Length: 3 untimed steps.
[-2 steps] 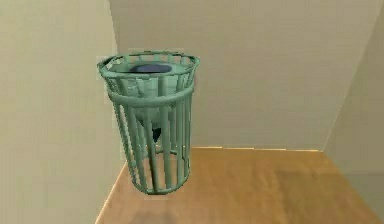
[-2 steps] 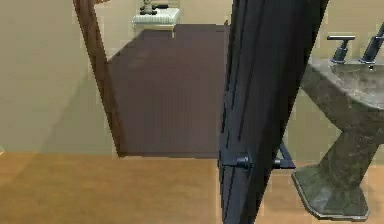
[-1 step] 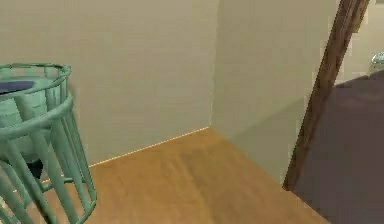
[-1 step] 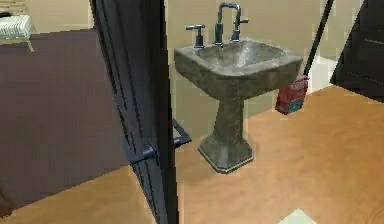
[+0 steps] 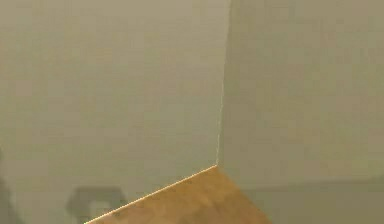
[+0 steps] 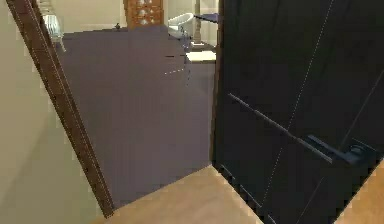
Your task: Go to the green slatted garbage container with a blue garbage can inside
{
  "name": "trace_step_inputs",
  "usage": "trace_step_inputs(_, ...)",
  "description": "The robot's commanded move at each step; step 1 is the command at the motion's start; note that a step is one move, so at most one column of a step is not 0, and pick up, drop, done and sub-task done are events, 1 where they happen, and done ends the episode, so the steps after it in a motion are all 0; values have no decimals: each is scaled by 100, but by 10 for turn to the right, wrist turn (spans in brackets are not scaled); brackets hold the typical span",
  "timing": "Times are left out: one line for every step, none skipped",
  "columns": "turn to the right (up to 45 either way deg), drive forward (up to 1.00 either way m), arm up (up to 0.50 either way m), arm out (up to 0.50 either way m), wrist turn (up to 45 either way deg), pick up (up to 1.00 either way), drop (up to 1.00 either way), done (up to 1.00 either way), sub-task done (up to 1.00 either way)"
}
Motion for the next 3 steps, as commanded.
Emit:
trace_step_inputs(-450, 0, 0, 0, 0, 0, 0, 0, 0)
trace_step_inputs(-270, 0, 0, 0, 0, 0, 0, 0, 0)
trace_step_inputs(0, 0, 0, 0, 0, 0, 0, 100, 0)
